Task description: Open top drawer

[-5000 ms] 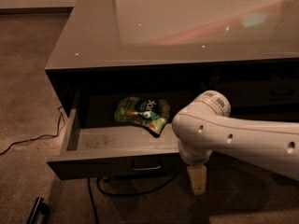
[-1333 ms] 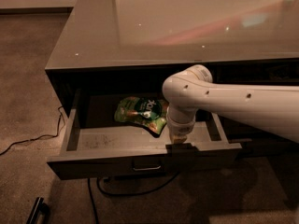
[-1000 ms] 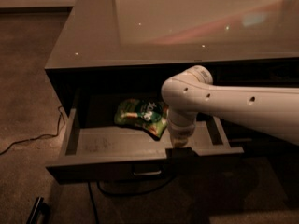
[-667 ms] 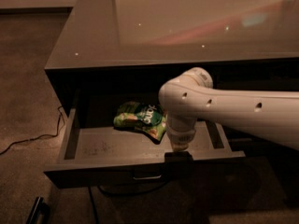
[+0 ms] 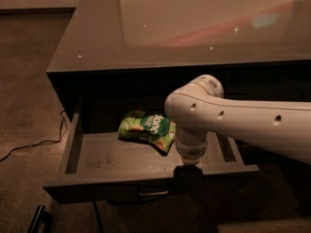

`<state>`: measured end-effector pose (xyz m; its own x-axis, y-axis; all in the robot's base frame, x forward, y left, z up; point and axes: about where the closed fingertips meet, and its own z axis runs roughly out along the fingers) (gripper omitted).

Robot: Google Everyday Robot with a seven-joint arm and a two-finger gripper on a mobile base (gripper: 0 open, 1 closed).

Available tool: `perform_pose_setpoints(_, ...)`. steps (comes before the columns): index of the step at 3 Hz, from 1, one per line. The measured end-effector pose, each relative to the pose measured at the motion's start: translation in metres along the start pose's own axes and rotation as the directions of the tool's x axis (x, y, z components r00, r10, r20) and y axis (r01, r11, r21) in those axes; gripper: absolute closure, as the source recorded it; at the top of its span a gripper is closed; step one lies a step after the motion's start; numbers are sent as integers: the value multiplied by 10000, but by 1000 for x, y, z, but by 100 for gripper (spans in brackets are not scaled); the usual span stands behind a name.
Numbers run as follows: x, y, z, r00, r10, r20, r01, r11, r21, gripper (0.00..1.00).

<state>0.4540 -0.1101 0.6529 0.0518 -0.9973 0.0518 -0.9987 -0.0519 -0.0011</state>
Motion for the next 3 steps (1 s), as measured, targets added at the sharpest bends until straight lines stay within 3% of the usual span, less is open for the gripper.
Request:
perform_pose_setpoints(1,0,0,0,10000,17,-18,-17,10000,-15,81)
perform_pose_setpoints(3,0,0,0,10000,17,-18,-17,10000,-16,35)
